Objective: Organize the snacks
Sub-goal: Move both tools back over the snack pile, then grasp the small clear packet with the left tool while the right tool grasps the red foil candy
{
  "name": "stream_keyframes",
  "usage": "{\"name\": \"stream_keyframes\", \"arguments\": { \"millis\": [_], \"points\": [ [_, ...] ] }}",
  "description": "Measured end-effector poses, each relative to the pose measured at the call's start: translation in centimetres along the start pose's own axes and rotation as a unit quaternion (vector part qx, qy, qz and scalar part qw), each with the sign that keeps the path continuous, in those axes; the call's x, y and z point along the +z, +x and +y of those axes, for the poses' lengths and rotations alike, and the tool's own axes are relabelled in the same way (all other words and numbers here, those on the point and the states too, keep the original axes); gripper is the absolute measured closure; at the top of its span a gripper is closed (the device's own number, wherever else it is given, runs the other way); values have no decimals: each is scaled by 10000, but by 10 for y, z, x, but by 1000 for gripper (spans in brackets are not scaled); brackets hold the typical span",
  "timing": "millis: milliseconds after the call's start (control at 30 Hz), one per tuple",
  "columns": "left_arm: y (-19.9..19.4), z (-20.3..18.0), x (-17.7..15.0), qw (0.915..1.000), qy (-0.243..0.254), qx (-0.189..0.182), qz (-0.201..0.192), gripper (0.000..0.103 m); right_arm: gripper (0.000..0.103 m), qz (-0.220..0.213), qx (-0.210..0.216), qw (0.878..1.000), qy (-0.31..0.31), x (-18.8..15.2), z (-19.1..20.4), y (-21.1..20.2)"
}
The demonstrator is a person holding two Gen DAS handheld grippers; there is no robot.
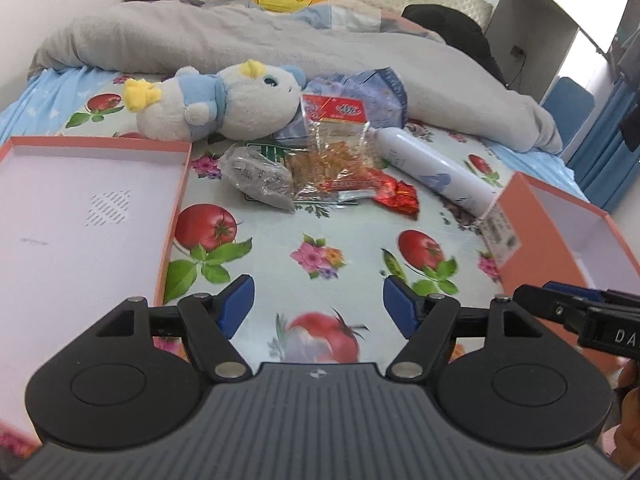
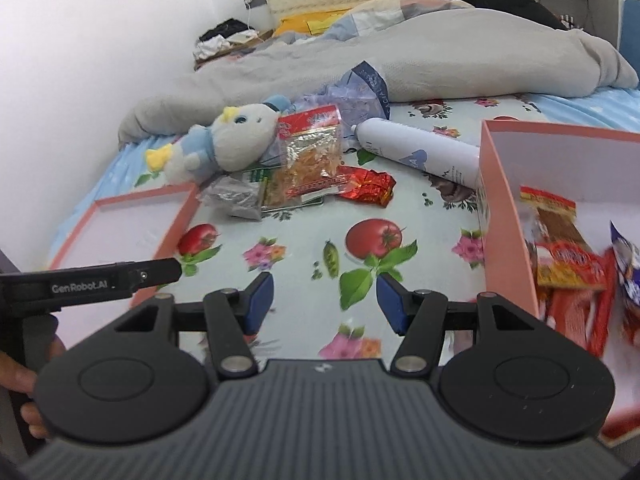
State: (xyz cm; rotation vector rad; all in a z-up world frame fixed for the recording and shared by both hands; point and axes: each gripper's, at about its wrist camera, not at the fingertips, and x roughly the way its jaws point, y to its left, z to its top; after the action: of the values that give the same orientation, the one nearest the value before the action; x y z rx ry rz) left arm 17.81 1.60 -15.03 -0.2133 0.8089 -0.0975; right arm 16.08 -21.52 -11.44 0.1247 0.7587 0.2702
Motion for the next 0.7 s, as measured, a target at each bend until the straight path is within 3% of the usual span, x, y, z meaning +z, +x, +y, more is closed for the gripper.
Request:
{"name": "stream_keyframes", "arguments": {
  "millis": [467, 700],
  "points": [
    [97, 28, 43, 9989, -408, 171, 179, 24, 43, 767, -294, 9958, -413, 45, -18, 101],
    [133, 30, 55, 9982, -489, 252, 229, 24, 43, 947, -444, 9945, 62, 66, -33, 151]
  ]
}}
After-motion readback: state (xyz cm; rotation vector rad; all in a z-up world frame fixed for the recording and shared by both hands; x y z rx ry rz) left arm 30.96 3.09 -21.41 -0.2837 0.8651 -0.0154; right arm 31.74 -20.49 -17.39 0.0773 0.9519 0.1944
